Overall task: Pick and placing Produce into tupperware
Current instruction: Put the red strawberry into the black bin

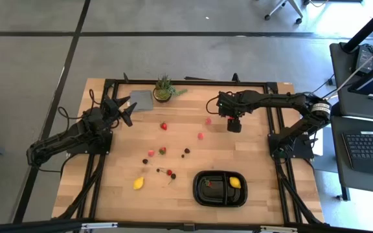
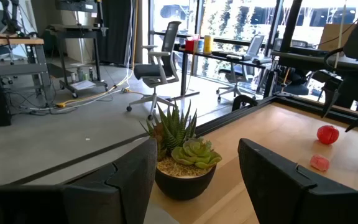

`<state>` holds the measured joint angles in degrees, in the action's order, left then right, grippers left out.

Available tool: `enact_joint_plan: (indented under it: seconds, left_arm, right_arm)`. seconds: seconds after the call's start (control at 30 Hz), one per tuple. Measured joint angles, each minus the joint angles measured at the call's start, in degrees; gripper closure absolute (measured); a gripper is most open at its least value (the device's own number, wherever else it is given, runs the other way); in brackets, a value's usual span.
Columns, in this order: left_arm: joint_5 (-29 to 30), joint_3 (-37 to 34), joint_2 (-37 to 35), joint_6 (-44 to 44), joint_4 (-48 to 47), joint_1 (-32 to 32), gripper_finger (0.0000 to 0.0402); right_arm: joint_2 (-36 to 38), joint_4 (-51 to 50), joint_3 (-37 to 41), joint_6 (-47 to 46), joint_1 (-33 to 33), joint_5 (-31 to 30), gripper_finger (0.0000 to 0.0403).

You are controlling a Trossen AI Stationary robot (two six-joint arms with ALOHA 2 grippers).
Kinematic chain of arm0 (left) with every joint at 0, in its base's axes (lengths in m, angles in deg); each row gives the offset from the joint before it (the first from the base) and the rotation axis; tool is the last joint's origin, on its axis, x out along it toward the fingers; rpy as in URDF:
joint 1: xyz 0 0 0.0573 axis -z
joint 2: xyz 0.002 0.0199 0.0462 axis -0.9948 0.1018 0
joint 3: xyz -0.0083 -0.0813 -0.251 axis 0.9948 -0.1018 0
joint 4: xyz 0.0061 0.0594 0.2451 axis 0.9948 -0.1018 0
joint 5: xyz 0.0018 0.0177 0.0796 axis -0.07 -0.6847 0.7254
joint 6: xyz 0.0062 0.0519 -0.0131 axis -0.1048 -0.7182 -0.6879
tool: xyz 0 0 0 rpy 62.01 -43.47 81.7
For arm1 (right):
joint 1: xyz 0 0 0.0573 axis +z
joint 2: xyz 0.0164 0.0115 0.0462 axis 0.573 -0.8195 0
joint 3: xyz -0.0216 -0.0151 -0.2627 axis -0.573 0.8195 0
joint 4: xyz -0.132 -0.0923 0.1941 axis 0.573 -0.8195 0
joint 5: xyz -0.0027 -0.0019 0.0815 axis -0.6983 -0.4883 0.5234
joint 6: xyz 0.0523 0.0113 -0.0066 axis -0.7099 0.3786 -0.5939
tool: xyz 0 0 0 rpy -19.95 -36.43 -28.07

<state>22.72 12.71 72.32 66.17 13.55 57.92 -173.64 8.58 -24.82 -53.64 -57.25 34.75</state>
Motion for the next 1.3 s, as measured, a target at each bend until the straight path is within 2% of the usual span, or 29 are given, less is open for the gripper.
enact_joint_plan:
  seconds: [0.13, 0.5, 0.77, 0.97, 1.17, 1.3]
  left_arm:
    - [0.0, 0.0, 0.0, 0.0, 0.0, 0.0, 0.0182]
    - [0.0, 0.0, 0.0, 0.0, 0.0, 0.0, 0.0182]
    - [0.0, 0.0, 0.0, 0.0, 0.0, 0.0, 0.0182]
    - [0.0, 0.0, 0.0, 0.0, 0.0, 0.0, 0.0182]
    - [0.0, 0.0, 0.0, 0.0, 0.0, 0.0, 0.0182]
    - [0.0, 0.0, 0.0, 0.0, 0.0, 0.0, 0.0182]
  right_arm:
    - [0.0, 0.0, 0.0, -0.1, 0.0, 0.2, 0.0125]
    - [0.0, -1.4, 0.0, 0.9, 0.0, 0.2, 0.0041]
    - [0.0, -3.8, 0.0, 1.3, 0.1, 0.1, 0.0038]
    - [-0.3, -2.7, 0.1, 5.3, 0.1, -1.0, 0.0038]
    - [-0.4, 1.1, 4.1, 9.4, 0.1, -1.1, 0.0038]
    - [-0.4, 3.1, 7.4, 10.0, 0.1, -4.6, 0.0038]
